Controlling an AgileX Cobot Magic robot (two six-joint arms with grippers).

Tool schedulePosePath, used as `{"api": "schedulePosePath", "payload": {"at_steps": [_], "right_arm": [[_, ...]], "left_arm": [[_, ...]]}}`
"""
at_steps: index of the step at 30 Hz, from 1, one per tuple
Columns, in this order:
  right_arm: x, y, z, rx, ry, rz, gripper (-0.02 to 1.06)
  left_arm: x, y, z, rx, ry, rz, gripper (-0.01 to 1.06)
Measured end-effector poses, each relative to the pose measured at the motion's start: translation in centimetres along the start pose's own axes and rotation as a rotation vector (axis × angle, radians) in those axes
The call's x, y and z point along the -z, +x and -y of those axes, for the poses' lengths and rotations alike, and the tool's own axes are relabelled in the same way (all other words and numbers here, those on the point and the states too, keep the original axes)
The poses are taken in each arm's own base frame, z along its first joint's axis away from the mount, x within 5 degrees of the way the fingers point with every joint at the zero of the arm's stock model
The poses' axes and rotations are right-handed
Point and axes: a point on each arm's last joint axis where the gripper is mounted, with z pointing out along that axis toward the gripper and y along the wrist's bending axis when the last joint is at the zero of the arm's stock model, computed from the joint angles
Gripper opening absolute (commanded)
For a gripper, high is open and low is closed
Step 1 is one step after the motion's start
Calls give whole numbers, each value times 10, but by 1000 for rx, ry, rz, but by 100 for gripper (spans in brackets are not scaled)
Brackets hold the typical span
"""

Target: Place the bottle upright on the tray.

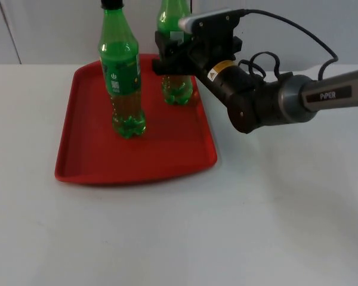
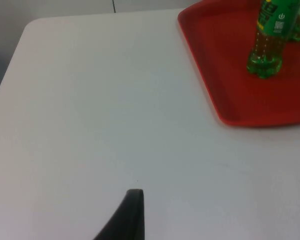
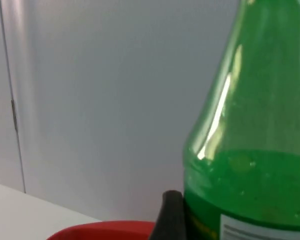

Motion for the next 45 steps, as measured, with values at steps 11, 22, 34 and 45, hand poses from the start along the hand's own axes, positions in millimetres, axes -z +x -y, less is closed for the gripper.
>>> {"api": "schedulePosePath", "payload": {"at_steps": [11, 22, 34, 45], "right_arm": [[0, 0, 0, 0, 0, 4, 101], [0, -1, 0, 9, 0, 10, 105], [-8, -24, 0, -21, -2, -217, 105], [-6, -49, -15, -20, -29, -466, 105]], "left_arm": [[0, 0, 0, 0, 0, 0, 105], [0, 0, 0, 0, 0, 0, 105], [0, 0, 0, 0, 0, 0, 105], [0, 0, 0, 0, 0, 0, 105]]}}
